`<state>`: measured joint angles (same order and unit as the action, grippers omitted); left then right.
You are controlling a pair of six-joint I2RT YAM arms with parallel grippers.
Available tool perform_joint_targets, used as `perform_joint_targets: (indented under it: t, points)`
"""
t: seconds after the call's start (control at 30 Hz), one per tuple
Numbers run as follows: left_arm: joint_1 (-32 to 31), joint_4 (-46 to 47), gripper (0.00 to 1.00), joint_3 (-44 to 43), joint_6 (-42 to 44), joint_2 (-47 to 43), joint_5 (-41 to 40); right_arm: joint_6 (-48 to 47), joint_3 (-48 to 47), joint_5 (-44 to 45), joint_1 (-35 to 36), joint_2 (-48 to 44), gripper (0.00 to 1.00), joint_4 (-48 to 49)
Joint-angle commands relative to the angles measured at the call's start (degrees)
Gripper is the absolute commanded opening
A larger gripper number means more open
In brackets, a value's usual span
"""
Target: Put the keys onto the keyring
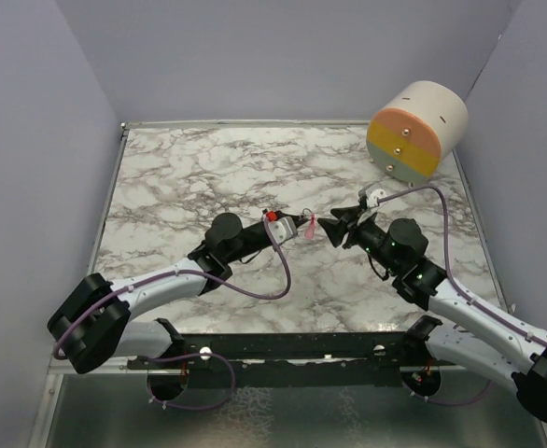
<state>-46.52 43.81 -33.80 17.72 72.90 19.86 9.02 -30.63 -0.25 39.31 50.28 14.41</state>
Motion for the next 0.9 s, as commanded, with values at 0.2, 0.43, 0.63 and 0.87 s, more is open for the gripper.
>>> perform_joint_targets:
  t: [0.2,0.43,0.63,0.87]
  points:
    - [-0.1,-2.5,0.00,0.4,-3.7,-3.1,-1.0,-6.9,2.5,-4.2,-0.2,-3.1,0.44,5.5]
    - [-0.1,-2.5,0.00,0.8,-3.5,-3.2,-1.0,-6.6,2.3,-4.1,-0.2,-2.2,0.44,5.8]
    - [-0.1,-2.5,0.00,0.8,-3.2,-3.3,-0.9,-6.6,2.3,-3.9,-0.1,-2.5,0.44,5.9]
    - [-0.1,-2.5,0.00,0.7,-3.0,-3.2,-1.1,-6.6,2.4,-3.7,-0.1,-2.7,0.44,5.8]
